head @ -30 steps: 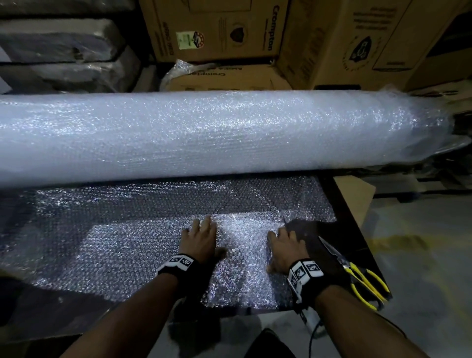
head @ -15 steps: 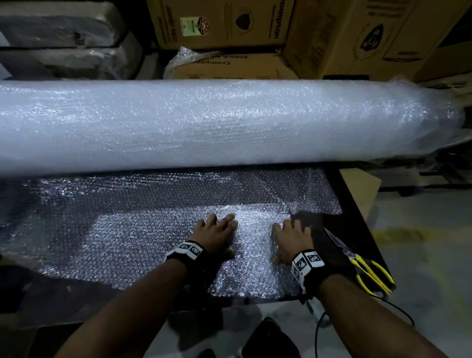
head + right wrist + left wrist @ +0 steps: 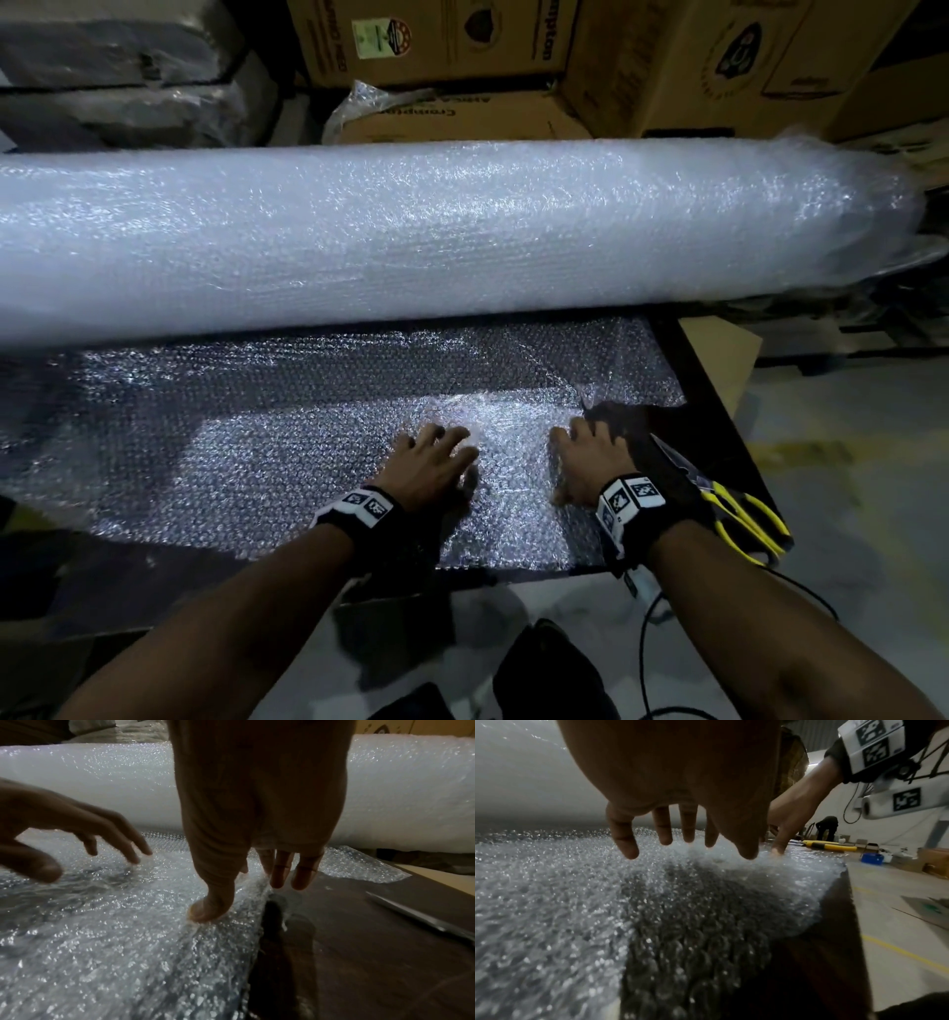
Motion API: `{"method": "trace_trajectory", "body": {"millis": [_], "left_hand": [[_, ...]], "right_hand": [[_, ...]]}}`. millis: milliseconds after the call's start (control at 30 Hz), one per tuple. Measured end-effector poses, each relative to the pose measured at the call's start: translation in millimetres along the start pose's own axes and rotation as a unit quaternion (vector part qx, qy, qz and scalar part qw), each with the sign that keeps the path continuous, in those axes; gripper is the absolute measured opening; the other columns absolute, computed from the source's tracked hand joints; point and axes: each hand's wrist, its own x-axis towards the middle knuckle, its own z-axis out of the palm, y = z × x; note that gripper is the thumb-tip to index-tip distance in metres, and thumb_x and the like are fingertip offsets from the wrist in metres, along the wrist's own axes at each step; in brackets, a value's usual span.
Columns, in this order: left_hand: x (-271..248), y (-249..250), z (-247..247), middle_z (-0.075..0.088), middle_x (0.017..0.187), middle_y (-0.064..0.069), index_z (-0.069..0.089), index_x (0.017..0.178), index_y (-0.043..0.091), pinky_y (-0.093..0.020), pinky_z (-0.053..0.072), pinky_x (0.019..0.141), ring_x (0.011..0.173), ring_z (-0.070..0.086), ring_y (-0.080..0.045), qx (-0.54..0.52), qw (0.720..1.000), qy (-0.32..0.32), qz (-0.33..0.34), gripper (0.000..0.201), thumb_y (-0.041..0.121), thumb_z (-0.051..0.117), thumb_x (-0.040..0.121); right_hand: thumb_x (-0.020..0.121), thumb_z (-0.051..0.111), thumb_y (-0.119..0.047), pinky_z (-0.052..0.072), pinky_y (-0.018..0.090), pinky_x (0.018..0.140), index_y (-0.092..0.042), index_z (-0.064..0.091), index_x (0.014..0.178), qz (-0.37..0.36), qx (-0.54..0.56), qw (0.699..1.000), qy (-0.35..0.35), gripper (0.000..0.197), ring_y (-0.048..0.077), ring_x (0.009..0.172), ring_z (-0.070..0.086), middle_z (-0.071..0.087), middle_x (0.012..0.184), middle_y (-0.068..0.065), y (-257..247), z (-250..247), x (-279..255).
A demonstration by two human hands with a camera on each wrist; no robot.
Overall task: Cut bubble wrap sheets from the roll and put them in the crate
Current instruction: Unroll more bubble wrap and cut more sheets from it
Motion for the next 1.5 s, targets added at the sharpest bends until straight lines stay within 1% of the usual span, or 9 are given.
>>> {"method": "trace_trajectory", "body": {"millis": [167,333,500,667,767,933,1033,1200,1500], "left_hand": [[-21,15,7,0.010,0.164,0.002,0.027,0.145,0.029,-0.057,0.038,0.100,0.141,0.025,-0.032,-0.007,0.997,-0.074,-0.030,0.075,0.066,0.055,0.086],[-25,21,-1,0.000,0.166,0.003,0.022,0.151,0.029,-0.057,0.032,0.107,0.145,0.017,-0.032,-0.016,0.995,-0.088,-0.040,0.074,0.058,0.054,0.091],[-25,23,-4,-0.002,0.166,0.005,0.021,0.153,0.029,-0.058,0.031,0.108,0.146,0.016,-0.031,-0.022,0.993,-0.101,-0.051,0.075,0.056,0.056,0.092],[-22,22,-1,0.003,0.166,0.003,0.025,0.151,0.028,-0.059,0.038,0.104,0.141,0.024,-0.031,-0.003,0.995,-0.090,-0.049,0.061,0.041,0.052,0.098],[-24,23,-4,0.009,0.166,-0.001,0.025,0.153,0.025,-0.056,0.036,0.105,0.143,0.027,-0.031,0.006,0.996,-0.065,-0.066,0.073,0.055,0.055,0.093],[-31,37,-10,0.058,0.137,-0.011,0.065,0.119,0.017,-0.056,0.054,0.074,0.110,0.062,-0.037,0.028,0.999,0.003,-0.033,0.060,0.056,0.076,0.075],[-29,56,-14,0.063,0.128,-0.010,0.069,0.110,0.018,-0.055,0.055,0.067,0.104,0.064,-0.037,0.028,0.999,0.019,-0.008,0.056,0.054,0.082,0.069],[-14,107,-32,0.028,0.159,-0.005,0.045,0.143,0.020,-0.051,0.036,0.102,0.140,0.030,-0.032,0.004,1.000,-0.004,-0.028,0.057,0.052,0.050,0.096],[18,200,-39,0.026,0.159,-0.004,0.044,0.142,0.020,-0.051,0.035,0.104,0.140,0.027,-0.031,-0.033,0.988,-0.043,-0.141,0.056,0.053,0.049,0.097]], "right_hand": [[0.084,0.076,-0.035,0.037,0.057,0.104,-0.016,0.034,0.144,-0.014,0.064,0.998,-0.011,0.076,0.040,0.137,0.026,0.021,0.156,0.014,8,1,-6],[0.090,0.065,-0.035,0.044,0.045,0.097,-0.022,0.053,0.134,-0.058,0.092,0.990,0.085,0.048,0.032,0.125,0.037,0.037,0.144,0.009,18,15,-33],[0.091,0.058,-0.044,0.045,0.042,0.093,-0.028,0.055,0.126,-0.063,0.079,0.992,0.069,0.038,0.027,0.117,0.039,0.042,0.132,0.003,19,43,-56],[0.094,0.056,-0.042,0.045,0.044,0.093,-0.023,0.061,0.120,-0.058,0.129,0.982,0.122,0.033,0.028,0.113,0.044,0.049,0.122,0.005,22,47,-57],[0.095,0.059,-0.034,0.042,0.041,0.095,-0.015,0.067,0.109,-0.013,0.147,0.976,0.159,0.025,0.031,0.107,0.049,0.057,0.110,0.010,41,44,-58],[0.086,0.064,-0.012,0.052,0.043,0.079,-0.008,0.071,0.085,0.056,0.143,0.974,0.169,0.008,0.039,0.089,0.064,0.068,0.090,0.017,101,50,-75],[0.085,0.059,-0.010,0.051,0.043,0.074,-0.007,0.069,0.093,0.104,0.126,0.976,0.144,0.013,0.042,0.088,0.063,0.064,0.094,0.020,132,55,-91],[0.093,0.062,-0.029,0.048,0.043,0.088,-0.006,0.064,0.115,0.142,0.121,0.978,0.096,0.032,0.044,0.108,0.057,0.058,0.117,0.024,173,69,-105],[0.093,0.062,-0.030,0.044,0.037,0.093,-0.007,0.051,0.130,0.035,0.137,0.989,0.050,0.045,0.037,0.117,0.055,0.054,0.128,0.018,221,76,-102]]}}
